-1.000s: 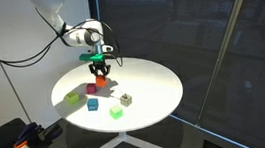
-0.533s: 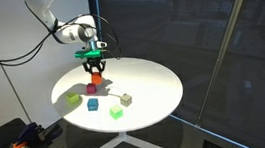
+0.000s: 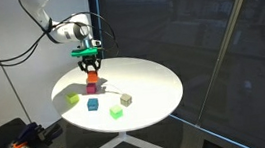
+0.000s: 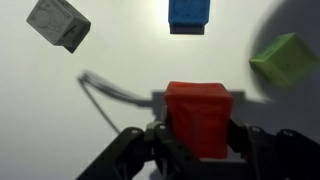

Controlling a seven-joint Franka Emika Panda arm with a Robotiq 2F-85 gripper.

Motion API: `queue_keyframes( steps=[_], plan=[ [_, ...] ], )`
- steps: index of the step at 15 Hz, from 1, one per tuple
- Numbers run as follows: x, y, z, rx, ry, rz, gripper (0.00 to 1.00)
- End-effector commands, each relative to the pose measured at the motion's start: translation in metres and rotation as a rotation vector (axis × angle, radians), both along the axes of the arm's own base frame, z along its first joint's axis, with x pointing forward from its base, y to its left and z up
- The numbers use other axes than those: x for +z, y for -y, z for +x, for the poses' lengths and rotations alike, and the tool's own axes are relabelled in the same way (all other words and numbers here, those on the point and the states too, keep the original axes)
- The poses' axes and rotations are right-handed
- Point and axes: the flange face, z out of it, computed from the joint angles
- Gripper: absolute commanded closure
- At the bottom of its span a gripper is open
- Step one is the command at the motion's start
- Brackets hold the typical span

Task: Pick up the orange block and put it on the pink block

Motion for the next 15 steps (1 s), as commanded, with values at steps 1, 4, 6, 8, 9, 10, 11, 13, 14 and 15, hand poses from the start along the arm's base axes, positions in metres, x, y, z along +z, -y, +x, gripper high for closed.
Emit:
queue_keyframes(
  steps=[1,4,6,8,9,10,11,13,14,15],
  plan=[
    [0.006,-0.014,-0.005,0.052,0.003,-0.014,0.75],
    [0.003,-0.025,-0.008,0.058,-0.003,-0.014,0.75],
    [0.001,-0.029,-0.009,0.05,-0.004,-0.014,0.75],
    [-0.001,-0.03,-0.009,0.033,-0.007,-0.013,0.75],
    [-0.003,-0.031,-0.01,0.027,-0.009,-0.012,0.75],
    [-0.005,-0.031,-0.01,0.017,-0.011,-0.013,0.75],
    [-0.007,-0.031,-0.01,0.012,-0.013,-0.014,0.75],
    [-0.012,-0.032,-0.011,-0.005,-0.017,-0.016,0.75],
    [-0.015,-0.032,-0.011,-0.016,-0.018,-0.019,0.75],
    [-0.018,-0.032,-0.011,-0.026,-0.021,-0.021,0.75]
  ],
)
